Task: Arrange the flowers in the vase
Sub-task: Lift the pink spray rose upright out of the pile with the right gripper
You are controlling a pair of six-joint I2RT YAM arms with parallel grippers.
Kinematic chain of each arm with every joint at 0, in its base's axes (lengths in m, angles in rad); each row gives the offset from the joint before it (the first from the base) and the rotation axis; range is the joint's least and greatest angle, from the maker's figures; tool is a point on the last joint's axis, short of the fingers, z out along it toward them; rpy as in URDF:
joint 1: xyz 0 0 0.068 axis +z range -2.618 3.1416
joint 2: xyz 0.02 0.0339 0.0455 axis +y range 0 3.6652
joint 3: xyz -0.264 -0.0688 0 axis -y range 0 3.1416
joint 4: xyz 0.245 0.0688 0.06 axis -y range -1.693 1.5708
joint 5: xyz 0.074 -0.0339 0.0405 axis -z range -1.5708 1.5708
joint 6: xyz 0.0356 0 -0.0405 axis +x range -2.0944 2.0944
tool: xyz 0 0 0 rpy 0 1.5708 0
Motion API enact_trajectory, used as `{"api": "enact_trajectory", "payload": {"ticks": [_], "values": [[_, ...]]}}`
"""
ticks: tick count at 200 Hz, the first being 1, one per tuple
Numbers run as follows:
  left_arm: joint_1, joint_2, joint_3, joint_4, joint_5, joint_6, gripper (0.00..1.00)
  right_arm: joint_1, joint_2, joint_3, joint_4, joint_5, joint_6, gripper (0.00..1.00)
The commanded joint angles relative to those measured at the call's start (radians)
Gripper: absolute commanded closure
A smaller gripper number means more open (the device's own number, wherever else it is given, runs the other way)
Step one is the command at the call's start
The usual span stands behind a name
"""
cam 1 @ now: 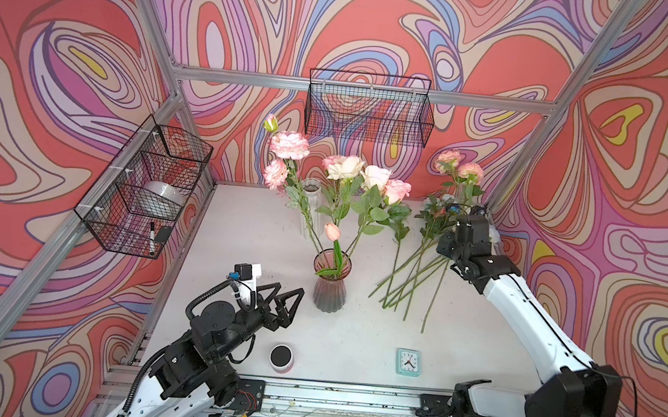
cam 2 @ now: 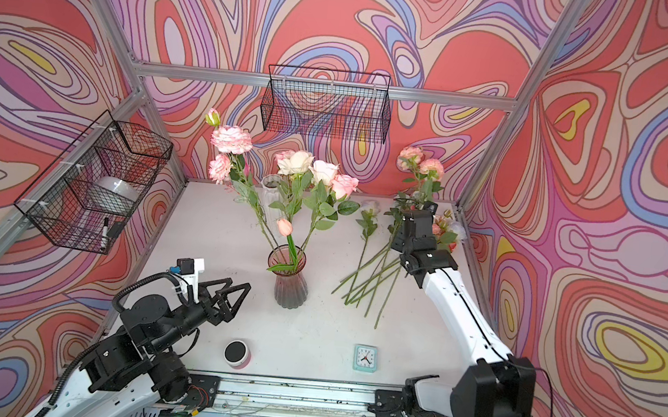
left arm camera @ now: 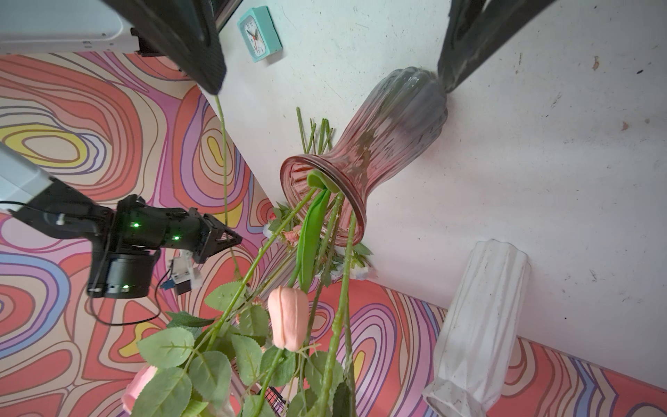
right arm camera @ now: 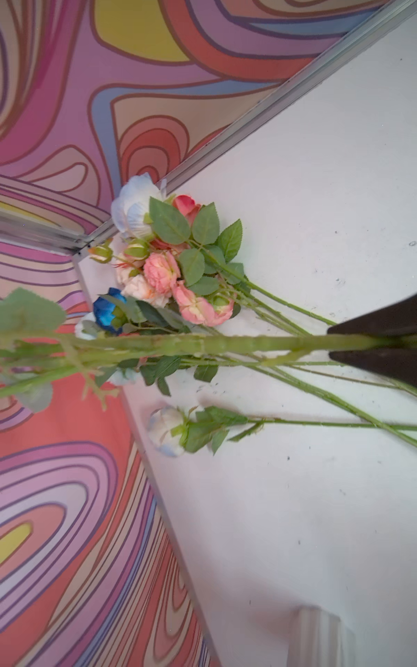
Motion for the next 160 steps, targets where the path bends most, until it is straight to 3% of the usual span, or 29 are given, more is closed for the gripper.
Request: {"api": "enact_trajectory", "payload": {"ticks": [1,43,77,126,160], "values": [[0.005,-0.019,0.035,-0.048,-0.019,0.006,0.06,0.022,-0.12,-0.02,0.041,-0.061,0.01,1.0],[0.006,-0.04,0.082,-0.082,-0.045,0.018,0.06,0.034,-0.314,0.019,0.112,-0.26,-0.004,1.0],[0.005,-0.047,0.093,-0.097,-0.058,0.032,0.06,0.096,-0.327,0.135,0.156,-0.438,-0.026,1.0],[0.006,-0.048,0.108,-0.108,-0.071,0.039,0.06,0.416,-0.216,0.287,0.229,-0.394,-0.095,1.0],[0.006,-0.045,0.118,-0.118,-0.073,0.039,0.06,0.686,-0.117,0.335,0.364,-0.253,-0.202,1.0]]}}
